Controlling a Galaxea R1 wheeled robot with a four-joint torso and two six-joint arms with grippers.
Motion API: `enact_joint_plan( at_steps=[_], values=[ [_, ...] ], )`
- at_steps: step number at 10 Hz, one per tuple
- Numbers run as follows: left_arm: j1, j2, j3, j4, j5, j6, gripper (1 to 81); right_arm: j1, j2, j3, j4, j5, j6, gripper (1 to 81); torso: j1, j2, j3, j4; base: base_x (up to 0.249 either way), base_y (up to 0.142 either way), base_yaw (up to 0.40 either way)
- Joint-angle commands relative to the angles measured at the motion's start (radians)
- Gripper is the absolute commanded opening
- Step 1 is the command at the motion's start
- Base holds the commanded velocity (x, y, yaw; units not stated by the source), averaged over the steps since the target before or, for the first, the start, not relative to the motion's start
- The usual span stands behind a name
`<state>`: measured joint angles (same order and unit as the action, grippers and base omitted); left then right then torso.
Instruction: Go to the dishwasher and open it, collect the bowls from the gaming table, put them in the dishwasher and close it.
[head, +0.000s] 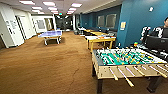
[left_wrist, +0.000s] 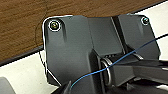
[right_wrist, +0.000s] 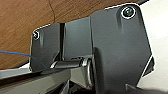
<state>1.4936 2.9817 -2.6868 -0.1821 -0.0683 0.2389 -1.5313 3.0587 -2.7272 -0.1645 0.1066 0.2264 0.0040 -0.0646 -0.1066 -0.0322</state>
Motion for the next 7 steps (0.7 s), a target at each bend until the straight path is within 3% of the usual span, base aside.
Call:
enact_joint_plan(
  at_steps=[1,3,7],
  values=[
    [-0.046,-0.007,-0.002,-0.008,0.054,0.003,81.1,0.049,0.004,0.008,-0.004,-0.044,-0.005,81.1,0.0,0.0,0.0,0.0,0.11,0.0,0.0],
    [-0.046,-0.007,-0.002,-0.008,0.054,0.003,81.1,0.045,0.004,0.008,-0.006,-0.044,-0.005,81.1,0.0,0.0,0.0,0.0,0.108,0.0,0.0],
    [-0.046,-0.006,-0.002,-0.01,0.054,0.003,81.1,0.045,0.005,0.008,-0.013,-0.044,-0.005,81.1,-0.001,0.0,0.0,0.0,0.108,0.074,0.0]
  ],
)
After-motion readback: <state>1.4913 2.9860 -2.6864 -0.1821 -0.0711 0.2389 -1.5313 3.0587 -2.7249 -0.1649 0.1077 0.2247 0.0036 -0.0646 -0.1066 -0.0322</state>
